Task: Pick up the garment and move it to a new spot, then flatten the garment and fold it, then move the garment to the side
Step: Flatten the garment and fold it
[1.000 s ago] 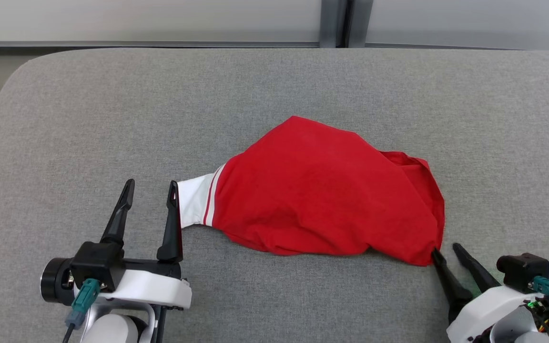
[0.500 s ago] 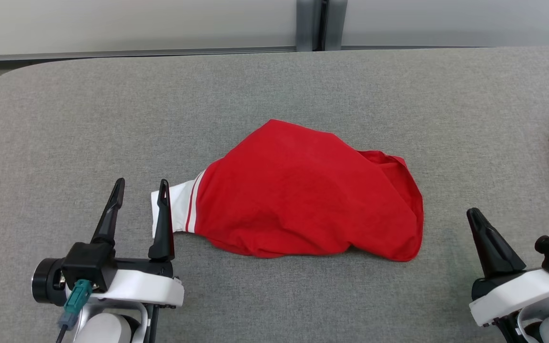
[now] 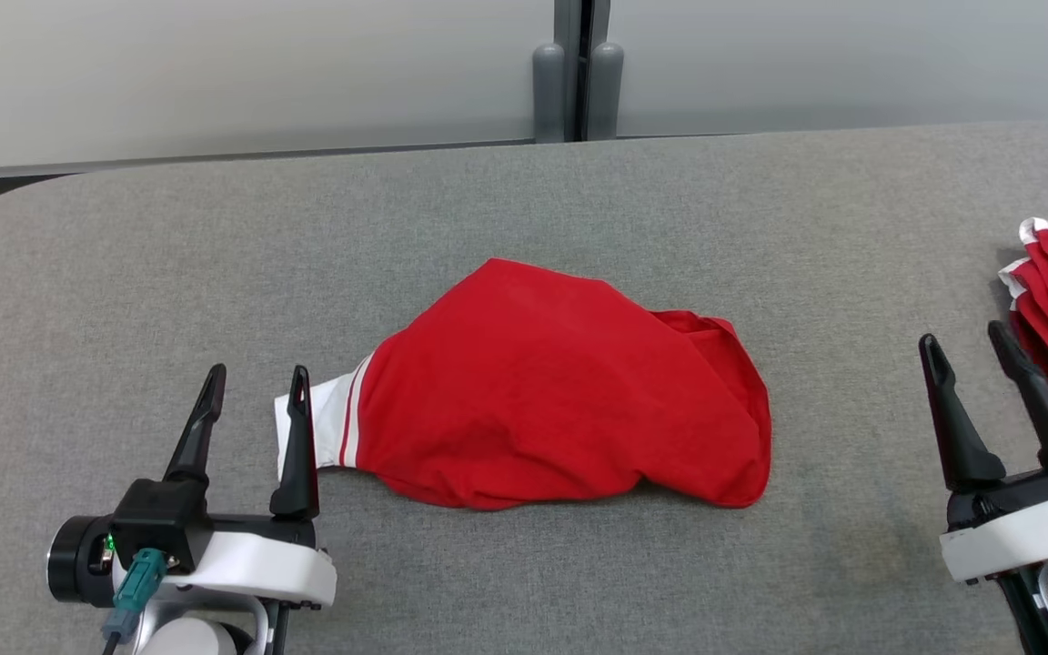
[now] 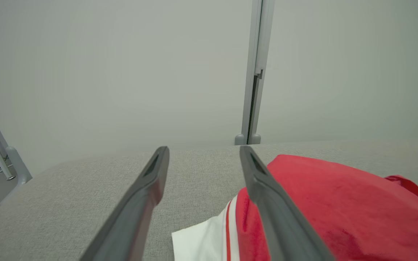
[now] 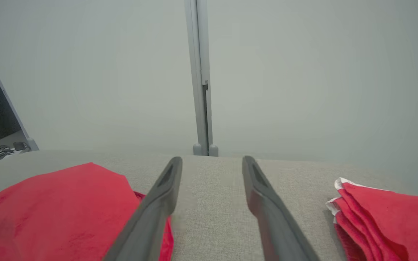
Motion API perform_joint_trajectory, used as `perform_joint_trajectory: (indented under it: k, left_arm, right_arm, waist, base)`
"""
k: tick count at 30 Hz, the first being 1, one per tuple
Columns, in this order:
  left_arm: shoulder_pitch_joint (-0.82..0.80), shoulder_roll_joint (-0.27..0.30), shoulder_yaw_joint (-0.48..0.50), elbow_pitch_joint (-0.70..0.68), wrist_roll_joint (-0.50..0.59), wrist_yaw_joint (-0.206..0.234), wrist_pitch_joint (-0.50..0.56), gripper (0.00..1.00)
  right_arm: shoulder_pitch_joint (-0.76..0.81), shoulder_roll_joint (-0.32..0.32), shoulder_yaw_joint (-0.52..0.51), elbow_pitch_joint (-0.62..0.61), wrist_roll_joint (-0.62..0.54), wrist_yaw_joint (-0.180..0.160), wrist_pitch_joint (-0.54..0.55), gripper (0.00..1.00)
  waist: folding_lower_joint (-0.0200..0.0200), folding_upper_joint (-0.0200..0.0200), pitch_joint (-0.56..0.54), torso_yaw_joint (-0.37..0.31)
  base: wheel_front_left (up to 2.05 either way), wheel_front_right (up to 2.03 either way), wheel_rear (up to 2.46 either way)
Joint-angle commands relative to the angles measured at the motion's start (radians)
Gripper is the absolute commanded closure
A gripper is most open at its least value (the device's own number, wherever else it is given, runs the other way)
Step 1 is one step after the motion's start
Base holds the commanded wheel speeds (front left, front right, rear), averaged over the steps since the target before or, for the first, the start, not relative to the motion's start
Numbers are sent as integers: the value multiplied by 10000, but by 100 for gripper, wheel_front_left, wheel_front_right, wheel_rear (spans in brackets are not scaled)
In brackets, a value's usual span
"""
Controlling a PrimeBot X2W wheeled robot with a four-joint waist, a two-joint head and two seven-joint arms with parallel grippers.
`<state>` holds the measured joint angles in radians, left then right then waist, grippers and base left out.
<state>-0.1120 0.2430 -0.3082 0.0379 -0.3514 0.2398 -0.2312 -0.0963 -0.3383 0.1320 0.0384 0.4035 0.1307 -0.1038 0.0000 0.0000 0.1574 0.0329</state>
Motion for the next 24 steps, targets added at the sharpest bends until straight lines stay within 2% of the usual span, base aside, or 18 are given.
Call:
perform_joint_trajectory:
  k: [1,12,24]
  left_arm:
    - [100,90,11,-32,0,55,10,0]
    - [863,407,-51,-209,-190,64,349,0]
    - [1084,545,-86,-398,-326,95,608,0]
  right_arm:
    - [118,0,-109,-172,-186,0,107,0]
    - [1416,344,-685,-1302,-575,0,1103,0]
    - [1736,566,-703,-1480,-532,0,1303,0]
  waist:
    - [0,0,-165,-96]
    - [0,0,-905,-297]
    - [0,0,-999,-352]
  base:
    - [0,0,0]
    - [0,0,0]
    - [0,0,0]
